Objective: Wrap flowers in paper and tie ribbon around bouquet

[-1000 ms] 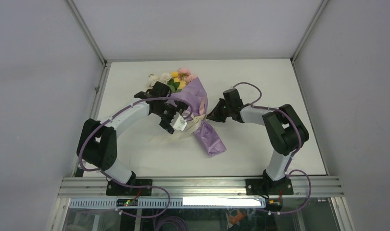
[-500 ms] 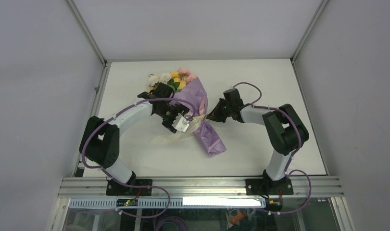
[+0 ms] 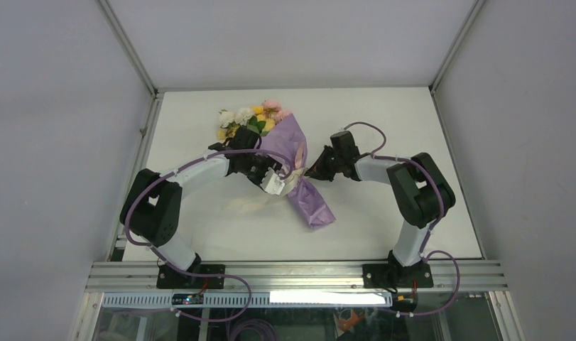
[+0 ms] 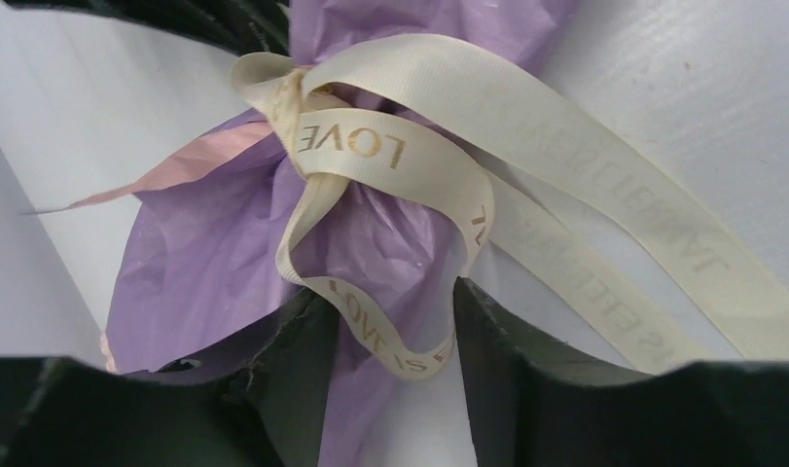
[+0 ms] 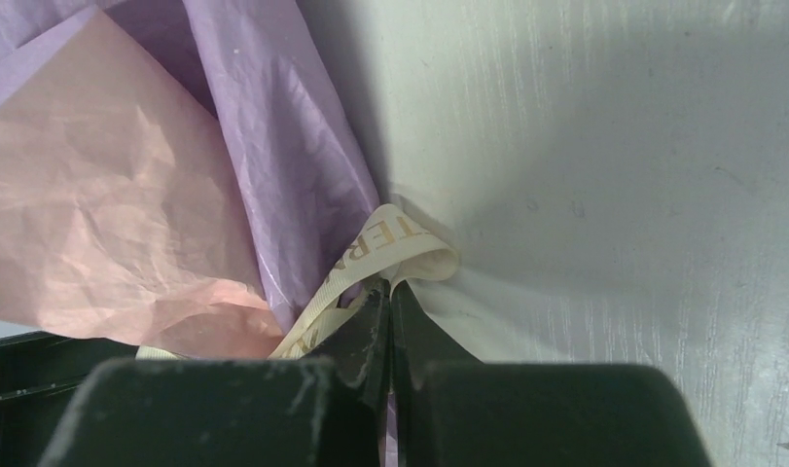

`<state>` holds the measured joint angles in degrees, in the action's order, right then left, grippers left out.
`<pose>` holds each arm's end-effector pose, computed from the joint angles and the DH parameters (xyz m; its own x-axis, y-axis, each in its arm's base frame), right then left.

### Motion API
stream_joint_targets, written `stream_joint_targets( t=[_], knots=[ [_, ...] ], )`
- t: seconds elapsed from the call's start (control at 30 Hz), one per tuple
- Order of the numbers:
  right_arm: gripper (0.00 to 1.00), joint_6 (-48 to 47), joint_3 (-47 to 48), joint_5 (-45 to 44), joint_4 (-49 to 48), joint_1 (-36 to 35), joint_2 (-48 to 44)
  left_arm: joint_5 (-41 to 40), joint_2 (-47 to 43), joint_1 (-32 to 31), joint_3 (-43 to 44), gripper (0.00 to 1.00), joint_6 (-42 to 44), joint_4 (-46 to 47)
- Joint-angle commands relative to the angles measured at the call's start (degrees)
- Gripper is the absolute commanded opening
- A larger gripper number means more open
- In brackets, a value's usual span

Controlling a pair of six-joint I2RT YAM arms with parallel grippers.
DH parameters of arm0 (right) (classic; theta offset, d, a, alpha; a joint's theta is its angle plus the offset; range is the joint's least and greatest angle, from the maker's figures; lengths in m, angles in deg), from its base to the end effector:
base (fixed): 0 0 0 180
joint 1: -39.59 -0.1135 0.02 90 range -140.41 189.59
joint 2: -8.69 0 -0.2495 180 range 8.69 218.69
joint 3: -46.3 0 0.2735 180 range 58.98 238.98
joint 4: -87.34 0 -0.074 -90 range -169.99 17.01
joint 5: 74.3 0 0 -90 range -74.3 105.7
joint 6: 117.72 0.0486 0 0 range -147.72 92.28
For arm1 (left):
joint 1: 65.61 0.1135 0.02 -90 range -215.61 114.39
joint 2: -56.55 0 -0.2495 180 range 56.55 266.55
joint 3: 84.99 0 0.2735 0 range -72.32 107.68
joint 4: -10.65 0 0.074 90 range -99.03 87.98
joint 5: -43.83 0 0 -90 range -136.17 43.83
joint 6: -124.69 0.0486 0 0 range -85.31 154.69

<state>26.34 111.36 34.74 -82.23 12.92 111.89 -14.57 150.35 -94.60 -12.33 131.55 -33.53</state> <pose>0.3248 0.1809 0.0976 -0.8929 0.4079 -0.1903 0.1802 0.7114 0.6793 0.2849 -0.1870 0.1590 0.6948 0.5818 -0.4228 0.7169 -0.5136 0.4714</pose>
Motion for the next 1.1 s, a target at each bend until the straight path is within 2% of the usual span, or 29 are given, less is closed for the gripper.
stream_joint_targets(
  t=[0.0,0.07,0.13,0.33,0.53,0.9,1.07],
  knots=[
    [0.00,-0.54,0.19,1.34,-1.36,0.61,0.18,3.47,0.24,-0.89,-0.39,0.34,-3.78,9.25],
    [0.00,-0.46,0.06,1.39,-1.45,0.73,0.06,2.44,0.05,-0.89,-0.61,0.14,-4.18,9.31],
    [0.00,-0.61,0.03,1.34,-1.45,0.80,-0.10,0.95,-0.45,-0.89,-0.53,0.00,-5.47,9.21],
    [0.00,-1.36,0.08,1.45,-0.34,1.53,-0.44,-0.19,-3.07,-0.89,1.04,0.00,-7.45,4.50],
    [0.00,-5.42,0.79,0.02,7.60,1.47,-4.15,-0.48,-4.02,-0.68,5.10,0.00,-13.75,2.07],
    [0.00,-8.77,-4.53,-0.83,18.82,0.25,-14.13,-4.54,0.80,3.35,14.47,0.00,-26.42,0.83],
    [0.00,-10.61,-4.13,0.11,20.34,-1.07,-14.34,-4.23,1.73,3.46,14.99,0.00,-25.61,0.56]
  ],
)
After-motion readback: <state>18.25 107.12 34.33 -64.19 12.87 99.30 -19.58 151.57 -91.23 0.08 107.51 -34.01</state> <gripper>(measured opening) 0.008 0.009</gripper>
